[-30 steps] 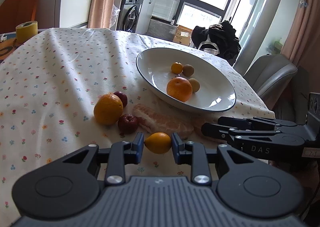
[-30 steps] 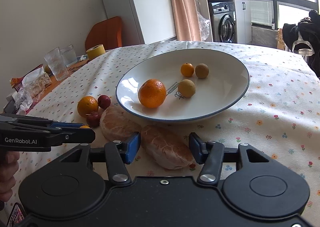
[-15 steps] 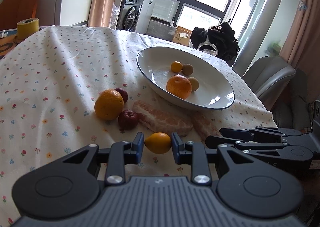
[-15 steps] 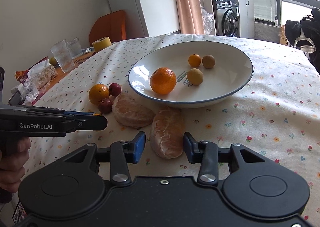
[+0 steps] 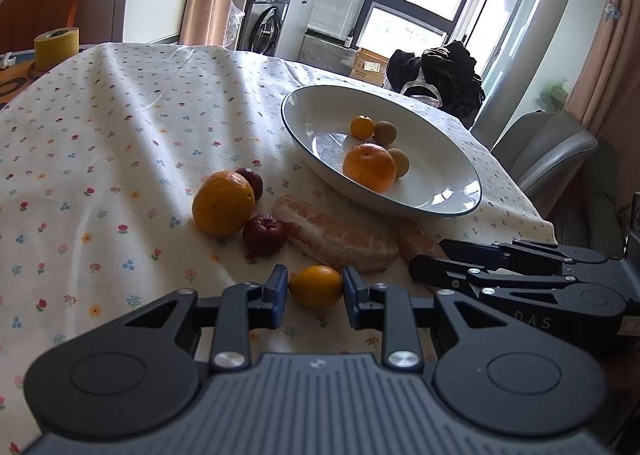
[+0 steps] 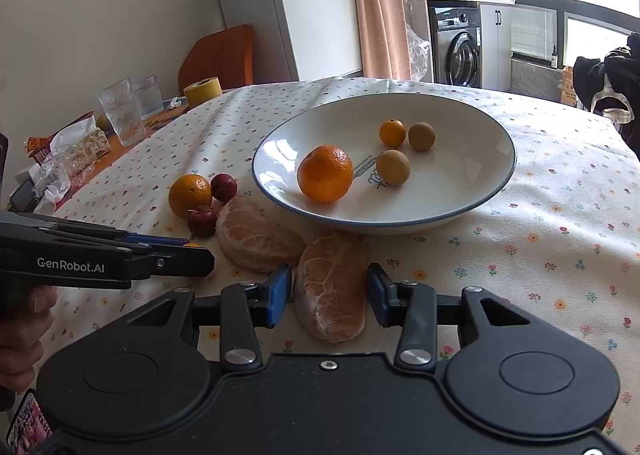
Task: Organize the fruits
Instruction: 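Close the right tool on a peeled grapefruit segment while the left tool holds the small orange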
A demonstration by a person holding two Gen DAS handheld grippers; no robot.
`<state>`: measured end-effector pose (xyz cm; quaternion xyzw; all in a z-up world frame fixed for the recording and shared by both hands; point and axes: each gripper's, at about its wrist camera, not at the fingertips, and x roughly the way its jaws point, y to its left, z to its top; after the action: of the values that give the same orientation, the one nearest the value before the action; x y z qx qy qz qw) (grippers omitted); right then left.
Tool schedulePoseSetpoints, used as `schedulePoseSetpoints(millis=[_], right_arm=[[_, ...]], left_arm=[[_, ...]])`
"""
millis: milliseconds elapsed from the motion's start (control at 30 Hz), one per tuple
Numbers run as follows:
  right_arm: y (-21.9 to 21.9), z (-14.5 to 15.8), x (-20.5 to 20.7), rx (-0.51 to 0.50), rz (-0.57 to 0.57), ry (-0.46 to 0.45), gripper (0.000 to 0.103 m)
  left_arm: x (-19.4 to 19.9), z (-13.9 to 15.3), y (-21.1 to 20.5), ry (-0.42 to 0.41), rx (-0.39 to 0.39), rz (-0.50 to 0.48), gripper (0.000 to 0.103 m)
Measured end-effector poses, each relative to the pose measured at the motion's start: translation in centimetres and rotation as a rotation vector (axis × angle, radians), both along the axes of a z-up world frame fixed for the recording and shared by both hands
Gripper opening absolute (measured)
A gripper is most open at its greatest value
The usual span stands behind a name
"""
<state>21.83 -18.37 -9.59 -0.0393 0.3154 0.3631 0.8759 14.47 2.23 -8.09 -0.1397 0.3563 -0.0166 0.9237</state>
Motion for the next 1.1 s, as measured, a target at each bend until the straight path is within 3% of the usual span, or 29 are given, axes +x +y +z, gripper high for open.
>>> schedulePoseSetpoints(millis=[367,667,1100], right_arm=[[-0.2,0.2,-0.5,0.0,0.014,0.008,0.034],[-1.2,0.5,-0.9,0.042,0.0,0.046,0.033],[-1.8,2.4,-1.2,0.08,-0.005,0.01,0.033]], left_arm=[[-0.3,0.0,-0.2,-0.002,-0.005,-0.006,0.028],[-0.8,0.5,-0.2,-0.019,-0.007,-0.01,0.028],[-1.0,2.2,-0.6,-0.061,0.0,-0.016,0.028]])
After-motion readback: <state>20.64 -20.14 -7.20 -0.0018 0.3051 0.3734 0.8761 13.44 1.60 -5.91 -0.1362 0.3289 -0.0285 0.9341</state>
